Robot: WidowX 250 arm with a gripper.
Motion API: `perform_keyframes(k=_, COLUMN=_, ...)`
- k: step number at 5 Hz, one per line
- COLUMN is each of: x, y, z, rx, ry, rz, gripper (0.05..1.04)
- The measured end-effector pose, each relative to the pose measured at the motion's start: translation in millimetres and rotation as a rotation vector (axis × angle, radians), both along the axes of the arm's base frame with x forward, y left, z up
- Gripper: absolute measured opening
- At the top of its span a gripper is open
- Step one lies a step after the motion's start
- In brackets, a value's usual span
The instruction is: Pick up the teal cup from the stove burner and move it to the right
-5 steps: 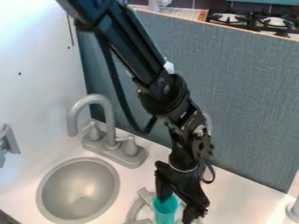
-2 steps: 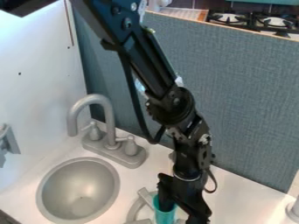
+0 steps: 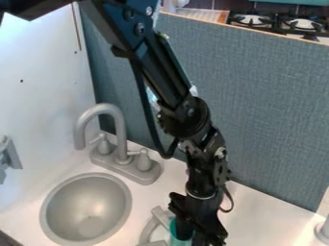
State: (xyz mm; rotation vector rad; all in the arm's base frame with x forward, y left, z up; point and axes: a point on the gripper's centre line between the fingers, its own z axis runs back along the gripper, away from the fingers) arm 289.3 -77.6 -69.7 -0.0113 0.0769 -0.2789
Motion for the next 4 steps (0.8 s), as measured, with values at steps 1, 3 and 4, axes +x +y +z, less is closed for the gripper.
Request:
perform_keyframes(k=1, x=-0.4, y=1.0, z=0.5, rx=0.01, ry=0.006, rz=0.001, gripper=0.181)
perform_keyframes(k=3, x=3.9, y=-56.1, z=21.8, rx=0.161, ry=0.07, rz=-0.145, gripper=0.097)
perform_keyframes(k=4, x=-11.2, y=-85.4, z=26.3, rx=0.173, ry=0.074, rz=-0.238, gripper=0.097)
